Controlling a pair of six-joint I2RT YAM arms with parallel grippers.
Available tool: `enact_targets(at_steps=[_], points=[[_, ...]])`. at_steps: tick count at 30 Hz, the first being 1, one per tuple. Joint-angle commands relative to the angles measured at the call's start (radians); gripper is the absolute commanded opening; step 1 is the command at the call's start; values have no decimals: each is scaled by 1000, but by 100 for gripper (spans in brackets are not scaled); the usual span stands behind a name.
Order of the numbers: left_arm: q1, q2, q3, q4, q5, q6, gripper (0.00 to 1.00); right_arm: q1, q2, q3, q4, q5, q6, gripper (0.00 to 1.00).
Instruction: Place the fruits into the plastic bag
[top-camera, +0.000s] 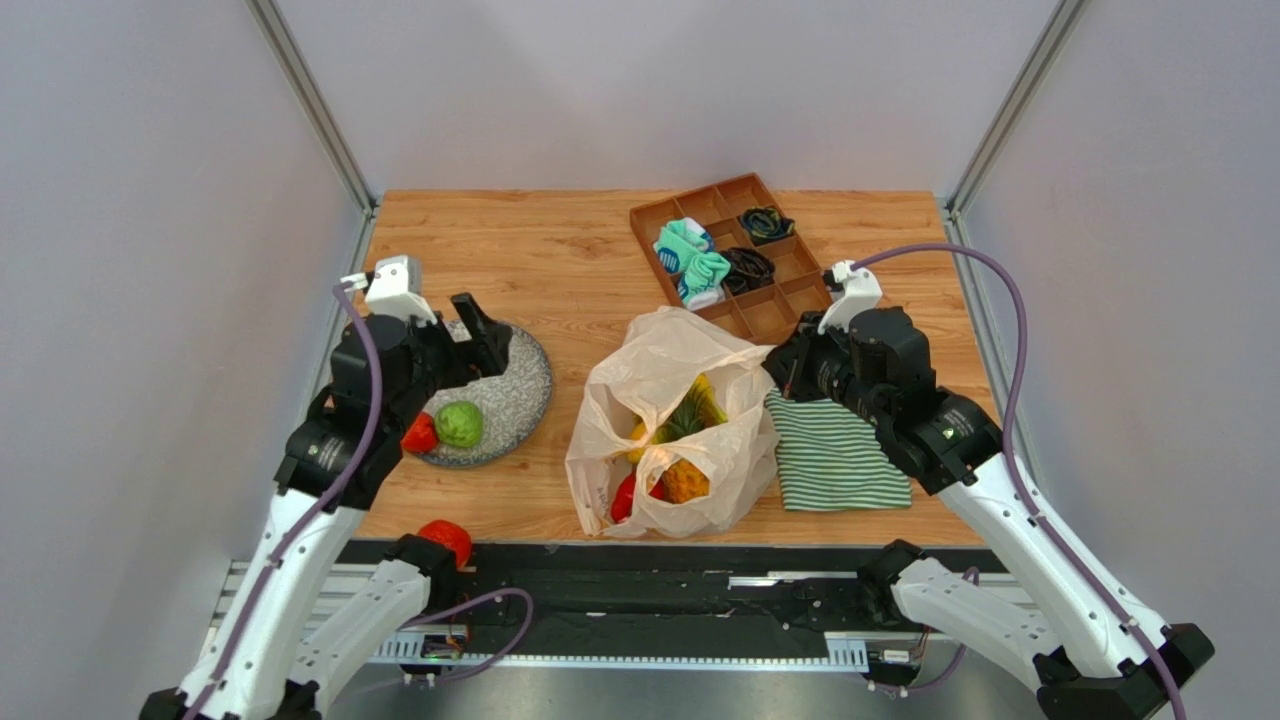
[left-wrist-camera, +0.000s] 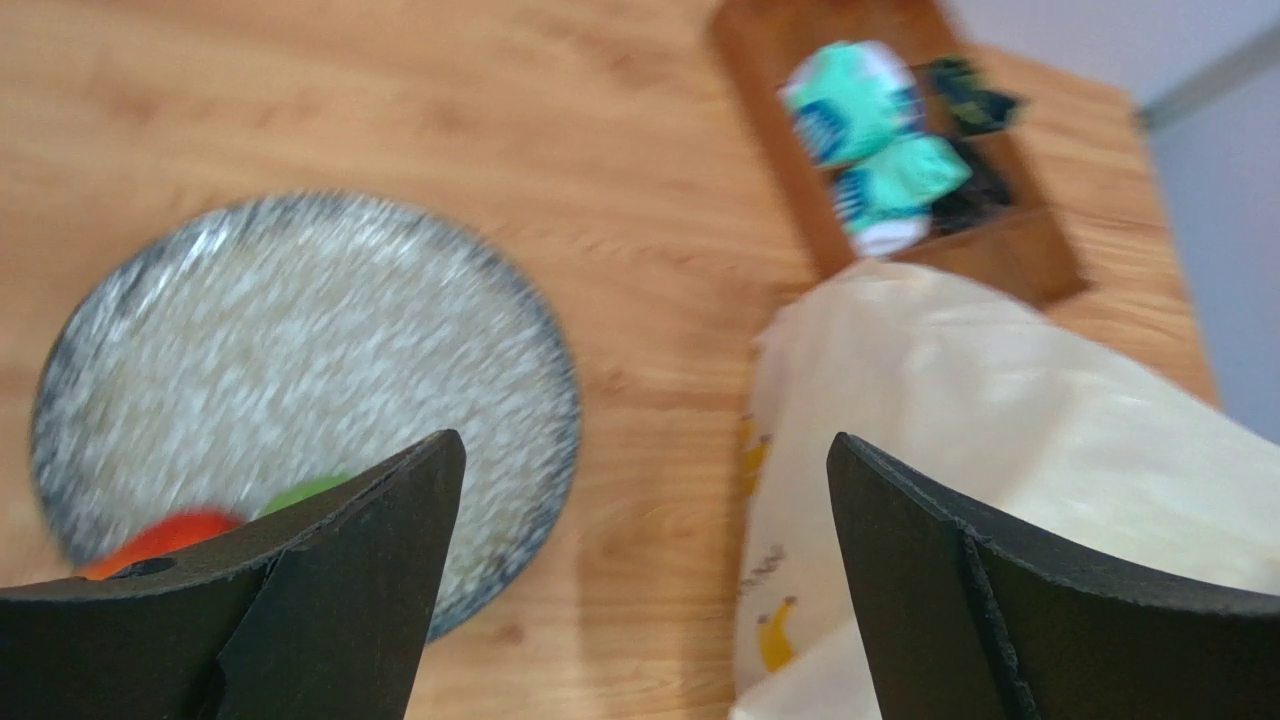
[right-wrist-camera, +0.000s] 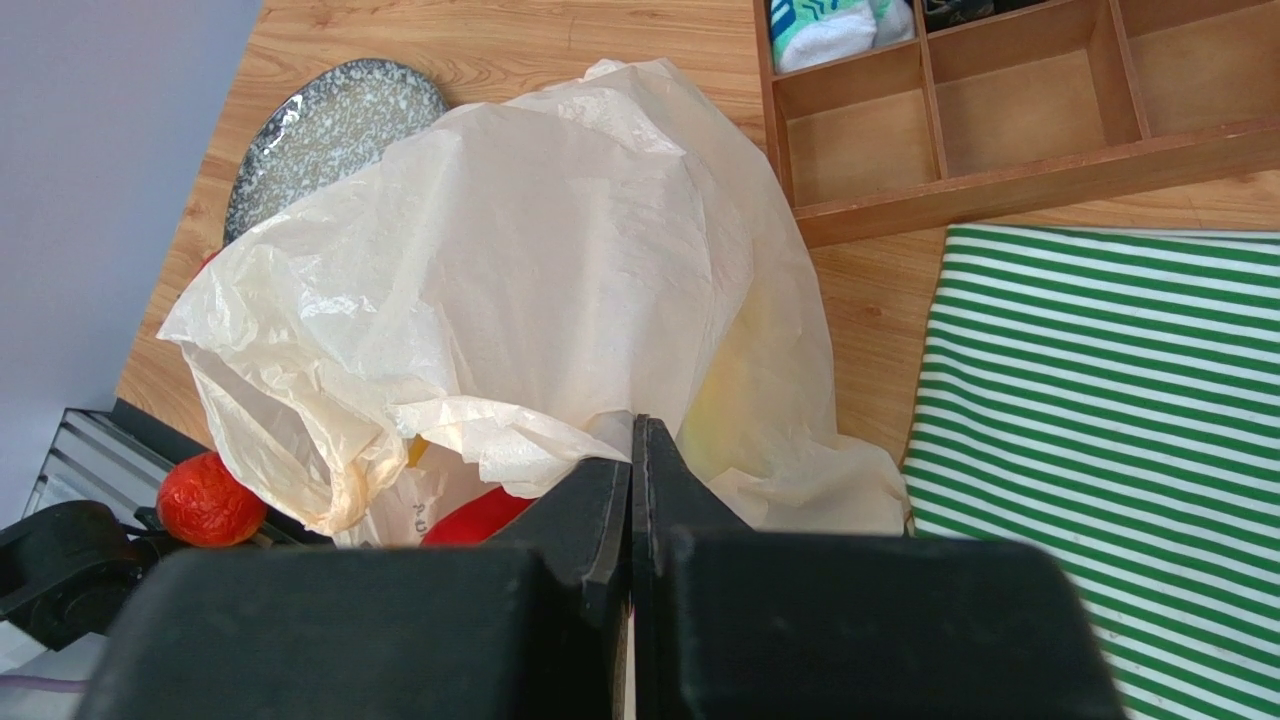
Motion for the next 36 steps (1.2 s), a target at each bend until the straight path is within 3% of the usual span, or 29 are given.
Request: enact_targets(at_steps=[1, 15, 36], points=[[164, 111, -133, -172, 43, -185, 99, -2, -4, 20, 49, -3, 4, 0], [232, 191, -302, -95, -66, -300, 99, -3, -10, 13, 49, -3, 0, 0], [315, 402, -345, 132, -12, -260, 93, -3, -7, 6, 49, -2, -2, 0]])
